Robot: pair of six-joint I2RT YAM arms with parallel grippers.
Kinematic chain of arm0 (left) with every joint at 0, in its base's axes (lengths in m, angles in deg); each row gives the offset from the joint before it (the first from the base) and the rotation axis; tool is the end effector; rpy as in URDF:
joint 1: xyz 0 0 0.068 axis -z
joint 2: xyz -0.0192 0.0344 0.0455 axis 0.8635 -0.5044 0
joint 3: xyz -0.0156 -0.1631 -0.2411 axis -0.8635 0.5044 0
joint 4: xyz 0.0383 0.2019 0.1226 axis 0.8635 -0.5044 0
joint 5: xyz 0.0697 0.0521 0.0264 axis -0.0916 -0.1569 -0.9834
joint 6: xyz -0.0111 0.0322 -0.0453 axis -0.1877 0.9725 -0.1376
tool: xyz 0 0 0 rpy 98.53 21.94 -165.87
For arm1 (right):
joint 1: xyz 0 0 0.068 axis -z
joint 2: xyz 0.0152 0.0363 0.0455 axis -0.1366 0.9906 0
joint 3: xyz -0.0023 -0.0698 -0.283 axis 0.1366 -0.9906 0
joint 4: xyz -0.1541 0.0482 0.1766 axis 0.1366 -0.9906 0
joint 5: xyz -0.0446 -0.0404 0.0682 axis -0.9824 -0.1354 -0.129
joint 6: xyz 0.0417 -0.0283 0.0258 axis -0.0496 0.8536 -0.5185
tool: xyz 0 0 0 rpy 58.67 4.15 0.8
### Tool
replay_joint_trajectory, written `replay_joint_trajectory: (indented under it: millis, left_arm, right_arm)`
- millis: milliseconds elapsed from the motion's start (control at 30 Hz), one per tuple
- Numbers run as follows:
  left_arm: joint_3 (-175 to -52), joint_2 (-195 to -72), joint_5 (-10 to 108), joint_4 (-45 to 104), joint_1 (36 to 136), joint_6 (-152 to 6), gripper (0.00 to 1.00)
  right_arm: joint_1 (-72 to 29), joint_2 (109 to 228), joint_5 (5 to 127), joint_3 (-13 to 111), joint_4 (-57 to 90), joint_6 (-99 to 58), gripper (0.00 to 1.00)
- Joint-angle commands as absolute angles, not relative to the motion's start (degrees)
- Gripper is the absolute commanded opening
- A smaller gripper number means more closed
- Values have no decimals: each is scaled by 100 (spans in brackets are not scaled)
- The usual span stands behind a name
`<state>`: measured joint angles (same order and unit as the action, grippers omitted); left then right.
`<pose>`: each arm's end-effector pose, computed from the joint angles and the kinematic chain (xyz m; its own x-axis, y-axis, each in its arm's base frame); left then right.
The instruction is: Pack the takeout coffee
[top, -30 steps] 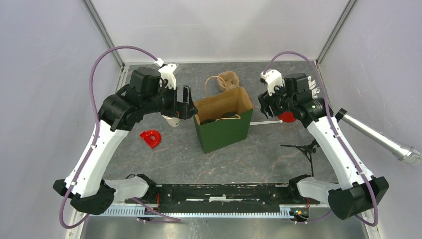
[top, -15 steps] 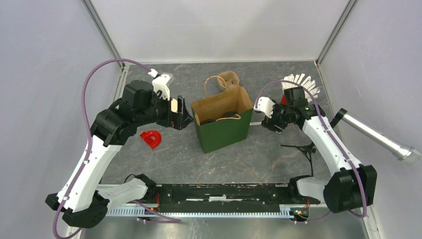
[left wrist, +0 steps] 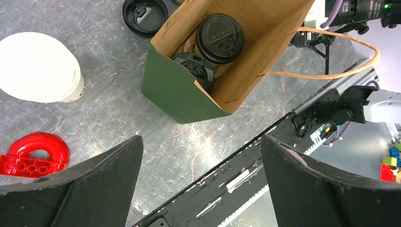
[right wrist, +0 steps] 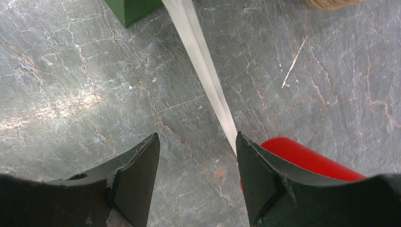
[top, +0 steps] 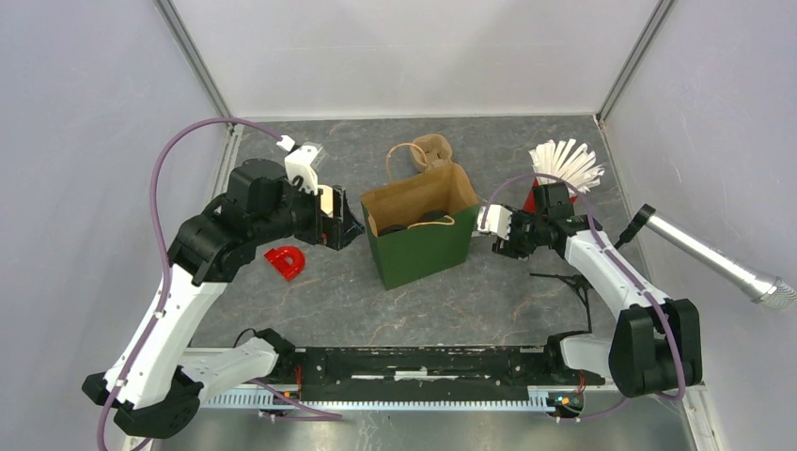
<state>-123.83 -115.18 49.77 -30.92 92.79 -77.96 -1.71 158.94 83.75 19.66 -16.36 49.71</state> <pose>0.1083 -0.0780 0.4398 -0.6232 0.0614 -0.7797 0.4889 0.8087 -0.3271 0.2073 0.0520 0.2499 -0.0453 -0.8264 -0.5612 -0.9161 0.2584 -0.3066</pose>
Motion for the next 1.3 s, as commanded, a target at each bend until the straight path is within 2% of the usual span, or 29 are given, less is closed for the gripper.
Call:
replay_joint_trajectory:
  millis: [0, 333, 400, 700, 767, 867, 933, 1267]
  left_arm:
    - [-12360, -11458, 4857, -2880, 9256, -7721, 100]
    - [-12357, -11493, 4871, -2968, 9251, -7757, 100]
    - [-12357, -11506, 4875, -2977, 9252, -7754, 100]
    - [-12379, -11575, 4912, -3051, 9251, -7782, 100]
    - [-12376, -11569, 4899, -3073, 9250, -7784, 100]
    - [-12401, -11561, 4888, -3139, 9250, -7801, 100]
    - [-12405, -11563, 4882, -3135, 9251, -7811, 100]
    - [-12594, -11691, 4902, -3089, 9252, -7836, 100]
  right_arm:
    - [-134, 15961, 8778, 1695, -760, 5358, 65]
    - [-131, 16020, 8984, 1129, 507, 5382, 60]
    - [-128, 16105, 9073, 1129, 586, 5503, 54]
    - [-128, 16413, 9289, 1064, 728, 5793, 51]
    - [-128, 16385, 9241, 973, 904, 5758, 43]
    - [-129, 16328, 9214, 950, 1009, 5688, 22]
    - [-126, 16250, 9175, 943, 1102, 5558, 13]
    - [-129, 15737, 8637, 1011, 1617, 4495, 8]
